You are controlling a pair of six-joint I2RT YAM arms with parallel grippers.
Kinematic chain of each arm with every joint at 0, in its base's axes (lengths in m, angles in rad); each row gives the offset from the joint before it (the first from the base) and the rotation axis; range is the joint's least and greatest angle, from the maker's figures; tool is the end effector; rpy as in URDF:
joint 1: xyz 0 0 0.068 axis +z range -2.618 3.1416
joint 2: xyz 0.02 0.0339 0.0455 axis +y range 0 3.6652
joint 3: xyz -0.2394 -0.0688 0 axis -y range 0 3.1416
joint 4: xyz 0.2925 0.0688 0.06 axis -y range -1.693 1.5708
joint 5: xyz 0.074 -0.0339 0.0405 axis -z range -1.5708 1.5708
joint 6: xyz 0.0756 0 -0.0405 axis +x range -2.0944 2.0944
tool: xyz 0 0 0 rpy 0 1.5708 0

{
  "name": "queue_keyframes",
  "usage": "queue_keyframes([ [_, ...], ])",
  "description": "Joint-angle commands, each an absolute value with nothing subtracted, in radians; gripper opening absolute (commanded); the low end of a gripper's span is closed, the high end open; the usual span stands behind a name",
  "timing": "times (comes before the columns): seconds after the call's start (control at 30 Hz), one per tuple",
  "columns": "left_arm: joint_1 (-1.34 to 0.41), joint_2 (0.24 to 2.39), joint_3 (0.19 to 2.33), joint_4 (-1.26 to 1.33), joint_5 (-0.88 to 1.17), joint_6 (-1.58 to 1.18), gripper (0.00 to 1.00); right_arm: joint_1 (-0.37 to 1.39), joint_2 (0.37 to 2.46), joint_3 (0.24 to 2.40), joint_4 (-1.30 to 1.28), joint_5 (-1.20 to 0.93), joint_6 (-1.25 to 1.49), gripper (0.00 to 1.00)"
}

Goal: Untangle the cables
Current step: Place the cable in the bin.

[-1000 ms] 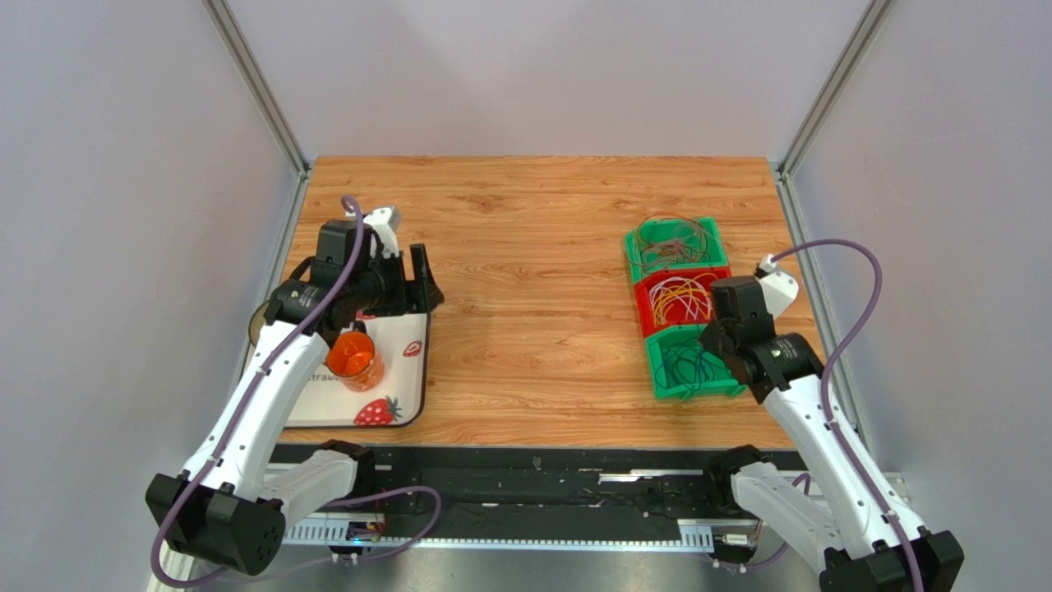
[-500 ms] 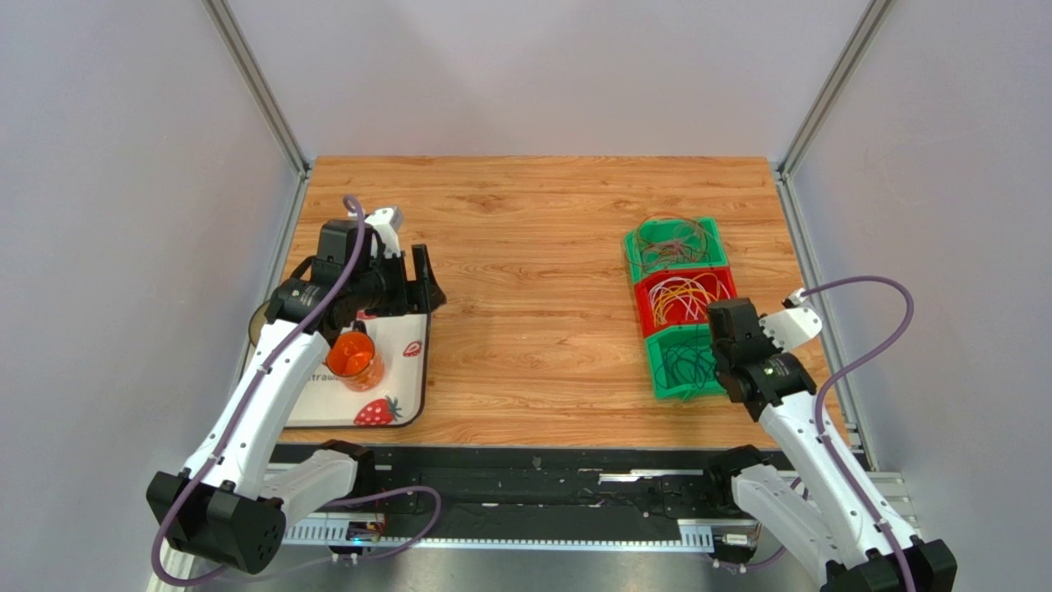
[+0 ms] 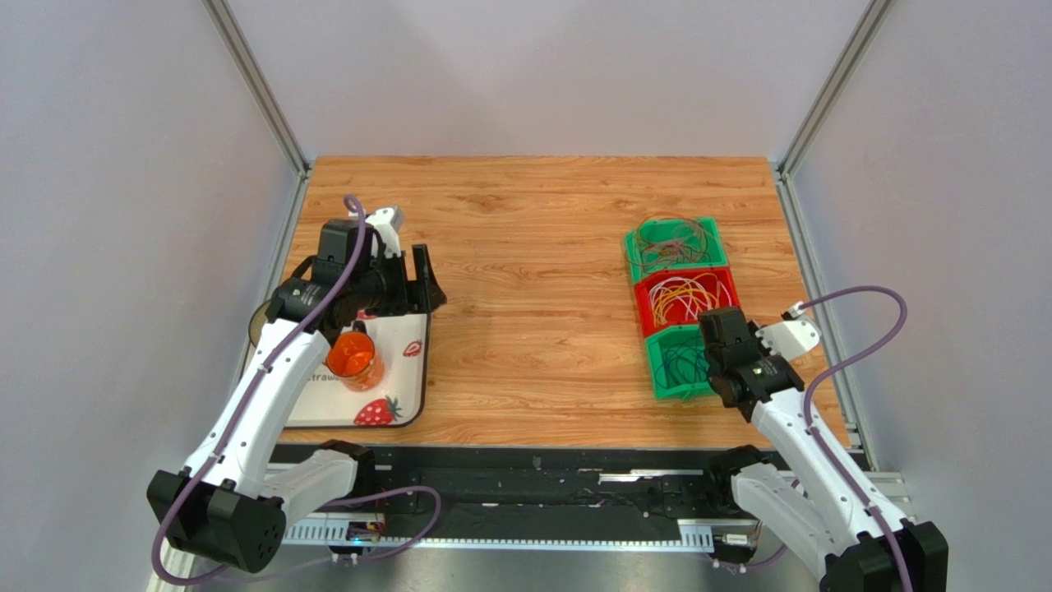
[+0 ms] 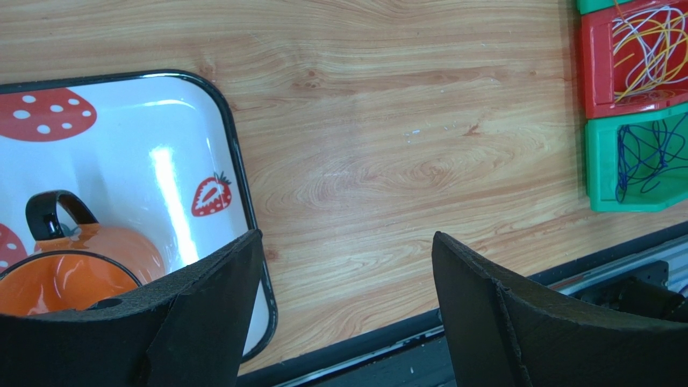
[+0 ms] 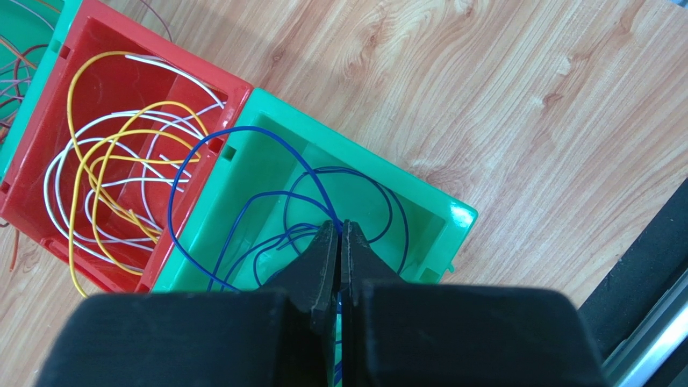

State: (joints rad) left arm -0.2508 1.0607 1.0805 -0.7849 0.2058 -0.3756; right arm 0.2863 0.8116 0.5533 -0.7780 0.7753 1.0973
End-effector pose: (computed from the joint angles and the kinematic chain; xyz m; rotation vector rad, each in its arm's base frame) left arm 0.2879 -0.0897 0.2857 -0.0439 2.3815 -0.5462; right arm 0.2246 0.0110 0.1603 1.1124 1.9572 -0.3127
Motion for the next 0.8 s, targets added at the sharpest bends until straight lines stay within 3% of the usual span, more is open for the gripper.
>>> queue_keyframes([
  [0.0,-0.249,1.057,1.083,-0.756,0.218,-0.356,0.84,0.282,0.781,0.555,-0.741,0.831,1.103,0.00],
  [0.13,-0.249,1.057,1.083,-0.756,0.219,-0.356,0.85,0.284,0.758,0.580,-0.775,0.809,1.056,0.01],
  [0.2,-0.249,1.055,1.083,-0.756,0.219,-0.354,0.84,0.284,0.753,0.595,-0.798,0.792,1.020,0.05],
  [0.27,-0.249,1.055,1.085,-0.755,0.219,-0.354,0.85,0.282,0.747,0.613,-0.816,0.769,0.997,0.23],
  [0.4,-0.249,1.054,1.083,-0.756,0.221,-0.354,0.84,0.284,0.715,0.640,-0.836,0.744,0.963,0.46],
  [0.43,-0.249,1.055,1.083,-0.756,0.221,-0.356,0.84,0.284,0.704,0.646,-0.836,0.735,0.951,0.57],
  [0.6,-0.249,1.051,1.083,-0.755,0.218,-0.354,0.84,0.284,0.651,0.704,-0.815,0.678,0.882,0.64],
  [0.77,-0.249,1.049,1.083,-0.755,0.218,-0.354,0.85,0.284,0.641,0.698,-0.620,0.433,0.709,0.65],
])
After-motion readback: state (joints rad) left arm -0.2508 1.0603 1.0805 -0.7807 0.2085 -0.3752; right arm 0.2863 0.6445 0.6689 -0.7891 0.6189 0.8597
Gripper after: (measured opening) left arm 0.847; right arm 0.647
